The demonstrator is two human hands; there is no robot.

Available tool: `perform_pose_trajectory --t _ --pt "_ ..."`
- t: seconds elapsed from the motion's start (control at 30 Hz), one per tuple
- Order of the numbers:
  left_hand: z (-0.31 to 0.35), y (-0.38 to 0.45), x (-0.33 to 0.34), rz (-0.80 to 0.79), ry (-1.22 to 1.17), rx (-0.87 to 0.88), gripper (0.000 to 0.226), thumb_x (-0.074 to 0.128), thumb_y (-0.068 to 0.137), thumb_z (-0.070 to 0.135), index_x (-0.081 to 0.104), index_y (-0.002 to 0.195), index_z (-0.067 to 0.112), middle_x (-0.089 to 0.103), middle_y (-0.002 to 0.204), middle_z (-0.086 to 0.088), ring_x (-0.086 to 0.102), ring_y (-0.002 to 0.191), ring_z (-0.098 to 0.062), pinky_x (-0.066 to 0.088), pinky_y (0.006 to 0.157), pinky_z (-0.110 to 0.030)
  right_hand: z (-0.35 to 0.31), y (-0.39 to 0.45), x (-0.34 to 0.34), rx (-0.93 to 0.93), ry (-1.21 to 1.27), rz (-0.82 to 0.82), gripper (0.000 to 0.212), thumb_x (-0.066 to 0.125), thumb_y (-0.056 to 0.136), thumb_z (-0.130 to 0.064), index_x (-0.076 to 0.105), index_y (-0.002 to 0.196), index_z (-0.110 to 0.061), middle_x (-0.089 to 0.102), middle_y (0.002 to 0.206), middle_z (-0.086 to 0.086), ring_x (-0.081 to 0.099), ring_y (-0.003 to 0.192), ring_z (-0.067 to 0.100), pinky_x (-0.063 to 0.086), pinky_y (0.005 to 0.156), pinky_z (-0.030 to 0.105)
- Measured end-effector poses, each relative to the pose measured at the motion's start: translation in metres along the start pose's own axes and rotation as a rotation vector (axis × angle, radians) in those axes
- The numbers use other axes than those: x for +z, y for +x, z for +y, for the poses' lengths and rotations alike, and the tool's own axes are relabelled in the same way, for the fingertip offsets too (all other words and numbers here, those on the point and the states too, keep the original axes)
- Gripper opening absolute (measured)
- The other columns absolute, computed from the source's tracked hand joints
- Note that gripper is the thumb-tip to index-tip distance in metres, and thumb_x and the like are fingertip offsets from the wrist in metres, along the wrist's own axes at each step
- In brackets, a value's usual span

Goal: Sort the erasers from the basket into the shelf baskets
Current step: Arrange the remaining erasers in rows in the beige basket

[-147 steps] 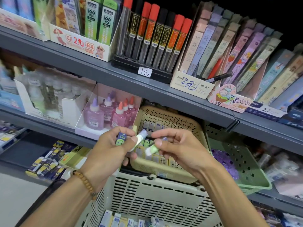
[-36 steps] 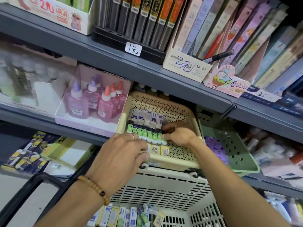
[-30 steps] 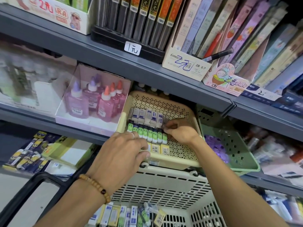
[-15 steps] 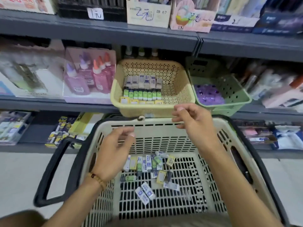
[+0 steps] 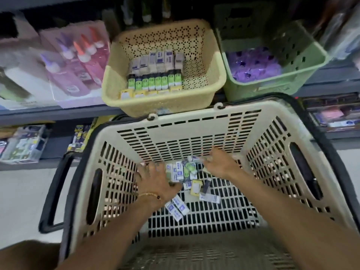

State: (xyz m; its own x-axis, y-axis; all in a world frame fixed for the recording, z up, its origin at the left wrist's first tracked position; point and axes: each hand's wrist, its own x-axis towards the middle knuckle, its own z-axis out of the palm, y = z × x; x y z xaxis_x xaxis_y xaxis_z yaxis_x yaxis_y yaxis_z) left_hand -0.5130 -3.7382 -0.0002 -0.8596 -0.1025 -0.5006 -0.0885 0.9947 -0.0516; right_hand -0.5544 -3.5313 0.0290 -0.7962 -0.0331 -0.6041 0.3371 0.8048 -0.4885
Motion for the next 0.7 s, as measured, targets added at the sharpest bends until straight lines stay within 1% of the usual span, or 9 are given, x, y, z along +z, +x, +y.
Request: perform_pose_trajectory --t 0.07,0.1,0.17,0.23,0.33,0.43,0.5,0.6,0.7 --pt "0.006 0.007 0.005 0.020 0.021 -0.022 0.106 0.030 0.063 0.092 0.023 0.148 0.027 0.020 0.156 -0.009 0.005 0.141 -0.047 0.016 0.110 -0.063 0.006 0.005 0.010 0.038 -0.015 -0.026 0.045 0.050 0.098 -0.034 0.044 0.135 -0.009 0.040 0.147 0.015 0.048 0.128 0.032 0.043 0.104 0.038" --pt "0.006 0.010 0.005 0.052 0.021 -0.038 0.103 0.031 0.063 0.092 0.028 0.144 0.028 0.024 0.152 -0.009 0.011 0.138 -0.046 0.022 0.108 -0.062 0.007 0.007 0.016 0.029 -0.019 -0.027 0.048 0.051 0.097 -0.034 0.042 0.138 -0.011 0.035 0.150 0.014 0.047 0.129 0.032 0.042 0.106 0.037" --pt "0.004 0.015 0.002 0.145 -0.005 -0.073 0.096 0.037 0.062 0.089 0.037 0.136 0.026 0.030 0.143 -0.010 0.024 0.126 -0.039 0.034 0.101 -0.053 0.005 0.010 0.027 -0.016 -0.013 -0.014 0.047 0.051 0.097 -0.035 0.043 0.138 -0.014 0.036 0.147 0.012 0.053 0.122 0.031 0.043 0.104 0.036" --pt "0.003 0.016 0.003 0.204 -0.081 -0.114 0.091 0.047 0.064 0.082 0.039 0.130 0.020 0.031 0.136 -0.012 0.029 0.117 -0.033 0.037 0.096 -0.043 0.000 0.009 0.036 -0.041 -0.003 -0.016 0.047 0.052 0.096 -0.037 0.042 0.136 -0.016 0.039 0.141 0.010 0.057 0.114 0.029 0.046 0.099 0.037" --pt "0.008 0.013 0.008 0.160 -0.261 -0.204 0.088 0.059 0.069 0.069 0.035 0.132 0.013 0.027 0.140 -0.017 0.029 0.123 -0.033 0.035 0.102 -0.041 -0.005 0.008 0.046 -0.070 -0.021 -0.031 0.055 0.058 0.093 -0.040 0.038 0.138 -0.017 0.041 0.138 0.008 0.057 0.111 0.026 0.047 0.095 0.036" --pt "0.019 0.008 0.015 0.094 -0.246 -0.179 0.084 0.061 0.071 0.065 0.029 0.130 0.015 0.025 0.142 -0.017 0.024 0.128 -0.038 0.032 0.105 -0.046 -0.007 0.008 0.047 -0.085 0.009 -0.022 0.052 0.064 0.088 -0.039 0.042 0.132 -0.020 0.047 0.128 0.004 0.053 0.112 0.026 0.047 0.096 0.036" --pt "0.024 0.008 0.015 0.074 -0.241 -0.156 0.079 0.060 0.070 0.066 0.030 0.127 0.021 0.026 0.140 -0.014 0.023 0.126 -0.039 0.034 0.101 -0.048 -0.006 0.007 0.048 -0.091 0.039 -0.029 0.052 0.065 0.086 -0.035 0.044 0.132 -0.022 0.050 0.128 0.001 0.047 0.119 0.026 0.044 0.102 0.039" --pt "0.022 0.013 0.010 0.074 -0.283 -0.216 0.092 0.063 0.060 0.075 0.033 0.128 0.022 0.026 0.132 -0.010 0.030 0.117 -0.034 0.038 0.094 -0.042 -0.004 0.004 0.050 -0.113 0.028 -0.033 0.059 0.066 0.087 -0.033 0.039 0.139 -0.026 0.048 0.135 -0.001 0.040 0.126 0.028 0.038 0.106 0.040" --pt "0.022 0.017 0.011 0.030 -0.294 -0.324 0.114 0.061 0.057 0.081 0.020 0.136 0.010 0.029 0.138 -0.019 0.034 0.120 -0.036 0.036 0.097 -0.042 -0.001 0.003 0.051 -0.121 -0.020 -0.043 0.075 0.065 0.089 -0.036 0.024 0.151 -0.026 0.038 0.148 0.000 0.031 0.135 0.032 0.034 0.112 0.044"
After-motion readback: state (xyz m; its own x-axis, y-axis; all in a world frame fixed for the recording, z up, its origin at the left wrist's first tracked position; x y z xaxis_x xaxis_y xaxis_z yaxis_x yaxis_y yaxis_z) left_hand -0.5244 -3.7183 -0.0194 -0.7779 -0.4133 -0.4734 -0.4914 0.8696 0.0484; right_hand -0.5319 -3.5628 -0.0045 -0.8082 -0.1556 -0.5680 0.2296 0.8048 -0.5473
